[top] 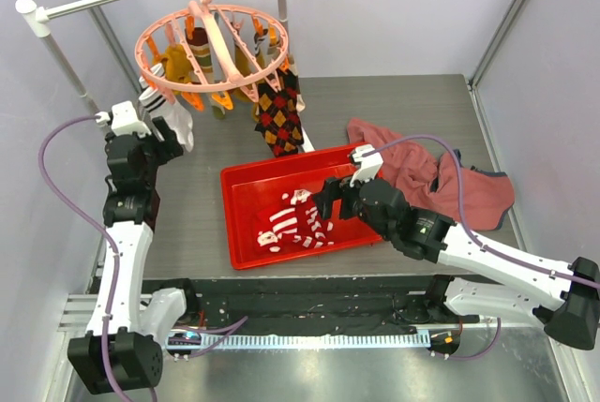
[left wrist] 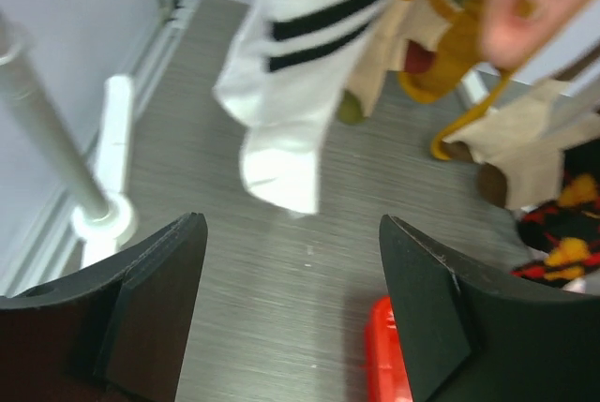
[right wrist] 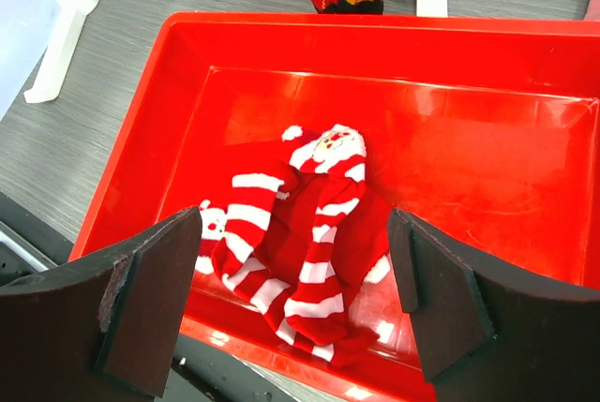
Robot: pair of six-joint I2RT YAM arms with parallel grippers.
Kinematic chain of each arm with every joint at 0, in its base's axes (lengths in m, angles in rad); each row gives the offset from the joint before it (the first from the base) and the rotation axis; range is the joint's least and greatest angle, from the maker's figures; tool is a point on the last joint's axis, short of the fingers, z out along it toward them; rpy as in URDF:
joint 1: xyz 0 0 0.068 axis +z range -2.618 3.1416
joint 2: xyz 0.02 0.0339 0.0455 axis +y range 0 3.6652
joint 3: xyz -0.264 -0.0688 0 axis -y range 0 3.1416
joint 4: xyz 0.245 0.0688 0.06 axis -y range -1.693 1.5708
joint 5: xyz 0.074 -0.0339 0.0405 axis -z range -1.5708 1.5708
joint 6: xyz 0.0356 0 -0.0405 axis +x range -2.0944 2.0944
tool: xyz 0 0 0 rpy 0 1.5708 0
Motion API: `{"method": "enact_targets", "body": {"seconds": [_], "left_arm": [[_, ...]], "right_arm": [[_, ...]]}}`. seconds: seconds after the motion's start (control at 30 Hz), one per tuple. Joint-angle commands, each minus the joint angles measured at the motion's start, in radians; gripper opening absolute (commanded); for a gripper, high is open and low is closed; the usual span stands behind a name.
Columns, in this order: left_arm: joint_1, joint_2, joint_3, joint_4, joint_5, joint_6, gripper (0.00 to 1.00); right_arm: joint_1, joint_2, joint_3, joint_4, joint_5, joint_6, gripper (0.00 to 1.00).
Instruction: Remove the socks clipped to the hanger
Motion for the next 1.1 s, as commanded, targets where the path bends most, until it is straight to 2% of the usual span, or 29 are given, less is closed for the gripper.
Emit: {"method": "enact_targets", "body": {"seconds": [0.0, 0.1, 0.13, 0.27, 0.67, 0.77, 0.8, 0.87, 0.9, 0.93, 0.97, 1.0, 1.07], "left_arm": [[0.021, 0.028, -0.011, 0.114, -0.160, -0.008, 0.80], [0.062, 0.054, -0.015, 0.124, -0.056, -0.035, 0.81], [0.066, 0.065, -0.009, 0.126, 0.028, -0.038, 0.81], [0.070, 0.128, 0.031, 0.121, 0.187, -0.026, 0.80], [0.081, 0.255, 0.101, 0.146, 0.184, -0.012, 0.76], [0.081, 0.261, 0.112, 0.146, 0.241, -0.029, 0.61], [0.081, 0.260, 0.115, 0.147, 0.265, -0.035, 0.46], [0.081, 0.246, 0.111, 0.143, 0.268, -0.072, 0.30], [0.081, 0.225, 0.106, 0.143, 0.274, -0.084, 0.18], [0.079, 0.212, 0.089, 0.144, 0.278, -0.099, 0.13], [0.081, 0.203, 0.083, 0.146, 0.285, -0.128, 0.04], [0.079, 0.177, 0.078, 0.143, 0.296, -0.136, 0.00], [0.078, 0.152, 0.066, 0.128, 0.304, -0.165, 0.00]], "right_arm": [[0.003, -0.026, 0.019, 0.055, -0.004, -0.015, 0.89], [0.003, -0.054, 0.006, 0.052, 0.007, -0.019, 0.88], [0.003, -0.069, 0.002, 0.052, 0.010, -0.022, 0.89], [0.001, -0.097, -0.008, 0.051, 0.018, -0.036, 0.89], [0.003, -0.137, -0.020, 0.048, 0.018, -0.058, 0.89], [0.003, -0.145, -0.021, 0.046, 0.030, -0.064, 0.89], [0.001, -0.143, -0.021, 0.046, 0.031, -0.070, 0.89], [0.001, -0.140, -0.017, 0.046, 0.038, -0.076, 0.88], [0.001, -0.137, -0.015, 0.048, 0.039, -0.082, 0.88], [0.003, -0.132, -0.011, 0.046, 0.039, -0.085, 0.88], [0.001, -0.129, -0.006, 0.046, 0.038, -0.085, 0.88], [0.003, -0.126, -0.001, 0.046, 0.035, -0.087, 0.88], [0.001, -0.123, 0.014, 0.046, 0.021, -0.090, 0.88]]}}
